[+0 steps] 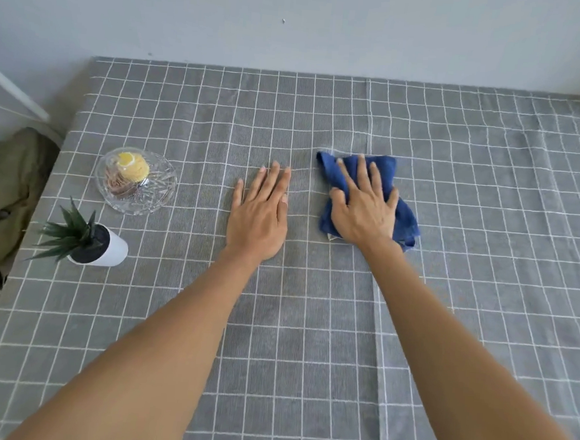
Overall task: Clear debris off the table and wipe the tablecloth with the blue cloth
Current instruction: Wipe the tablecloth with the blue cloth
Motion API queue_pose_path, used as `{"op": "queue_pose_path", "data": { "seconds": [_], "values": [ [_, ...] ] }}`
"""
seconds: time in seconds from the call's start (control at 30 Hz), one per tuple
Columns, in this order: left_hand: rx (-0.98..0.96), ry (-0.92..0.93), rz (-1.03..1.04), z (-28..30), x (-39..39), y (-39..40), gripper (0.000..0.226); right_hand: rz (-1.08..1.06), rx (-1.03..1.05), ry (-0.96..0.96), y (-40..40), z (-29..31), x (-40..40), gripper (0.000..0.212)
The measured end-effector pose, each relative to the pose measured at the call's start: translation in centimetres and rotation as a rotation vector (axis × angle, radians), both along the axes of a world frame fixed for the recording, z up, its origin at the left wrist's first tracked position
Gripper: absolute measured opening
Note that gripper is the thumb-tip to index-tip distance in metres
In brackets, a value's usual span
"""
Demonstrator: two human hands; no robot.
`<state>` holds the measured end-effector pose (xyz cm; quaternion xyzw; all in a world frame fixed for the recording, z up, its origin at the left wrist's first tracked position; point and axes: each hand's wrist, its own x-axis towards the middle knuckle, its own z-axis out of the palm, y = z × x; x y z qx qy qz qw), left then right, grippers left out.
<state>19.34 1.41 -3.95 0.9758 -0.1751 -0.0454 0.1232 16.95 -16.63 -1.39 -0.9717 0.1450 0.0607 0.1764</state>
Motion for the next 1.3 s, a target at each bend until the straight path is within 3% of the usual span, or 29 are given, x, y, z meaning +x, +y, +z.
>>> {"op": "queue_pose_path", "data": {
  "seconds": [0.23,0.6,0.83,1.07,1.3],
  "values": [
    [0.001,0.037,-0.018,0.2,0.2,0.1,0.05,-0.166,-0.021,0.003,-1.0,-0.2,-0.7,0.058],
    [0.057,0.044,0.054,0.2,0.5,7.7,0.051,0.104,0.006,-0.052,5.9,-0.1,-4.2,0.055],
    [0.041,0.005,0.064,0.1,0.3,7.7,0.051,-0.244,-0.003,-0.035,3.7,-0.4,-3.5,0.058],
    [0.045,-0.006,0.076,0.0,0.3,7.6,0.051,-0.044,0.012,-0.043,7.1,-0.4,-4.3,0.057],
    [0.042,-0.018,0.068,-0.2,0.3,7.7,0.052,-0.215,-0.011,-0.01,4.3,-0.3,-4.0,0.058]
  ]
}}
